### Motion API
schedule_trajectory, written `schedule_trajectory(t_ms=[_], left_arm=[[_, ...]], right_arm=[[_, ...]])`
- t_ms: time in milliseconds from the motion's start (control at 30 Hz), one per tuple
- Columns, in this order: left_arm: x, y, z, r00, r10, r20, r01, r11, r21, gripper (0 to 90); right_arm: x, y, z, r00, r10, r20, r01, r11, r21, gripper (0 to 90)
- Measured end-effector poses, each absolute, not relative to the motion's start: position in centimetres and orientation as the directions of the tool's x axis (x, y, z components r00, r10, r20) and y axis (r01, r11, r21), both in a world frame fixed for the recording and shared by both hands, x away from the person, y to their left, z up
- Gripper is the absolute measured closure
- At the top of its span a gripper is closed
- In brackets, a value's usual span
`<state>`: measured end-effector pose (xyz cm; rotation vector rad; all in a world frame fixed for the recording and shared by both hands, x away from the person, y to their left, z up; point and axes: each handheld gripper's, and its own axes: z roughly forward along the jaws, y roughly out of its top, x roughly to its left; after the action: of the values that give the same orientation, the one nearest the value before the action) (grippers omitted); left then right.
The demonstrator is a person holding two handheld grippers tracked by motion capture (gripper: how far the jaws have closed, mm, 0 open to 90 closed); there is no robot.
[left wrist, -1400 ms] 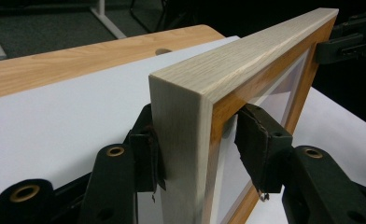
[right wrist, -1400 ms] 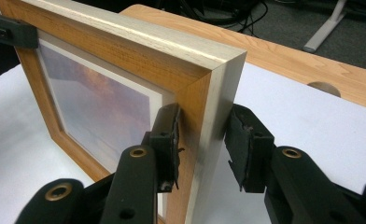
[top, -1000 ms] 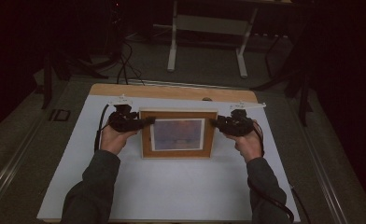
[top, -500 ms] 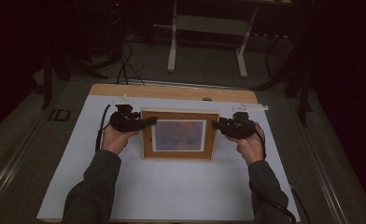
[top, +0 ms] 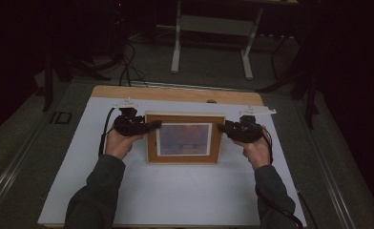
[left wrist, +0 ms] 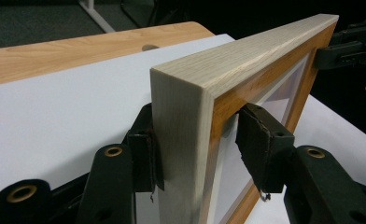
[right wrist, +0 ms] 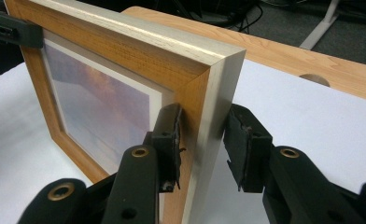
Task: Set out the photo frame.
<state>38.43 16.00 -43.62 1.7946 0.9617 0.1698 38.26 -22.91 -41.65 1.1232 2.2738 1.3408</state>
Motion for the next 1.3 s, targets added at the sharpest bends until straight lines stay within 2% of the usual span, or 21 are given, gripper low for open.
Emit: schedule_trajectory(t_ms=[500, 867, 1300], left_arm=[[38.5, 15.9, -43.7, 0.666, 0.671, -0.326, 0.540, -0.132, 0.831, 52.9], [38.0, 15.7, -43.7, 0.674, 0.676, -0.297, 0.545, -0.184, 0.818, 47.0], [37.1, 17.3, -43.1, 0.664, 0.690, -0.290, 0.529, -0.158, 0.834, 45.3]], right_arm=[[38.1, -23.2, -41.8, -0.661, 0.735, 0.151, 0.483, 0.262, 0.836, 65.8], [38.0, -23.3, -41.7, -0.660, 0.739, 0.136, 0.473, 0.268, 0.839, 65.5], [37.6, -23.8, -41.8, -0.673, 0.725, 0.147, 0.482, 0.279, 0.830, 60.2]])
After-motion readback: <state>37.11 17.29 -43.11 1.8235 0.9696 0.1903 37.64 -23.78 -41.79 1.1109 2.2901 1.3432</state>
